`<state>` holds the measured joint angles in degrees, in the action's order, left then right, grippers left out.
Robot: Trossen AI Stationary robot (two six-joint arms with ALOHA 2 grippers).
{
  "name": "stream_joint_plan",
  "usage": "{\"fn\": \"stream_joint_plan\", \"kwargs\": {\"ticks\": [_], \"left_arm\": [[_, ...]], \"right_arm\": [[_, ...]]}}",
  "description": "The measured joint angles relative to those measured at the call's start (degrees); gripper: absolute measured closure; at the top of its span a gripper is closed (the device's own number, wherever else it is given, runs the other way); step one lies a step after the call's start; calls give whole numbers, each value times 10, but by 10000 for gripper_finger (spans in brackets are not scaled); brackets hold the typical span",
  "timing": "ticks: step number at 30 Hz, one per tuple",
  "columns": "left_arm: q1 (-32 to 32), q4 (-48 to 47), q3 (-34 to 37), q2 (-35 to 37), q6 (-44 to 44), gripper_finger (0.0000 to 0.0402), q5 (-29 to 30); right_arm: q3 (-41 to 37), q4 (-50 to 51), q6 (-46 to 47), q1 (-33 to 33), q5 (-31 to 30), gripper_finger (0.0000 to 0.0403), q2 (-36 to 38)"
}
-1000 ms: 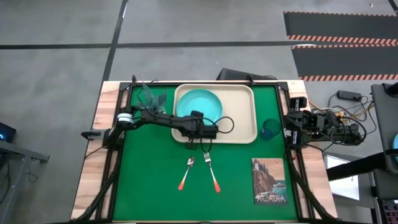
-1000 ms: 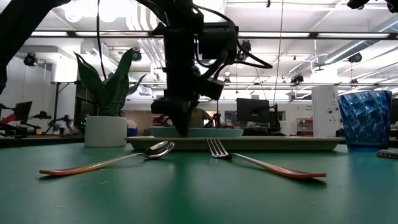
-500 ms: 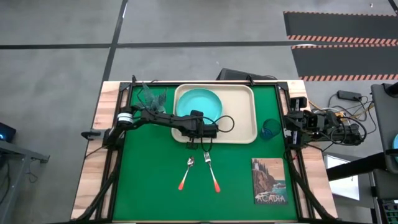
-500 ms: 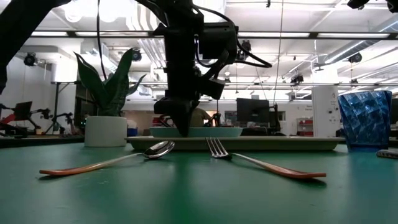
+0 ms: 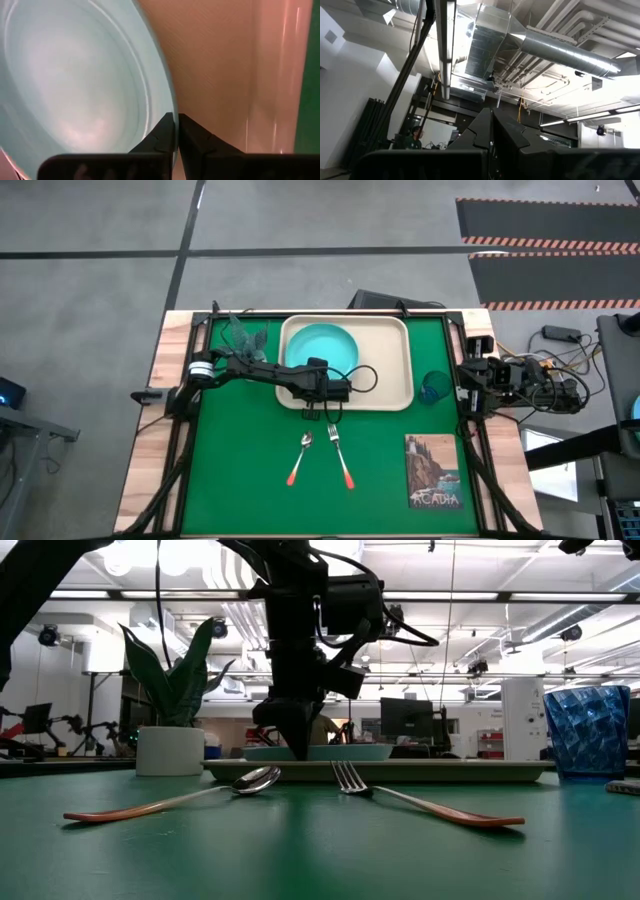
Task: Pick and place plate/cup/fork/spoon on tray
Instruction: Put the light blue plate on the light white tray, then put the orange fork on the light white tray to the right of the blue plate
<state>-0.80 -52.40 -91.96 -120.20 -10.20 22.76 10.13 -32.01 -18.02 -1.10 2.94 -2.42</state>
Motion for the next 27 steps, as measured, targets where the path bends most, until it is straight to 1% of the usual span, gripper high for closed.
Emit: {"fn": "stream_joint_plan", "kwargs": {"ticks": [6,10,19,27], "left_arm": [[0,1,0,0,9,373,0],[-1,1,0,0,10,363,0],[7,-11,-11,2,20,360,0],[9,-57,-23,12,24,360,0]], "right_arm": [[0,0,0,0,0,394,0],[0,0,0,0,0,394,0],[0,0,0,0,0,394,0],[0,0,0,0,0,394,0]]}}
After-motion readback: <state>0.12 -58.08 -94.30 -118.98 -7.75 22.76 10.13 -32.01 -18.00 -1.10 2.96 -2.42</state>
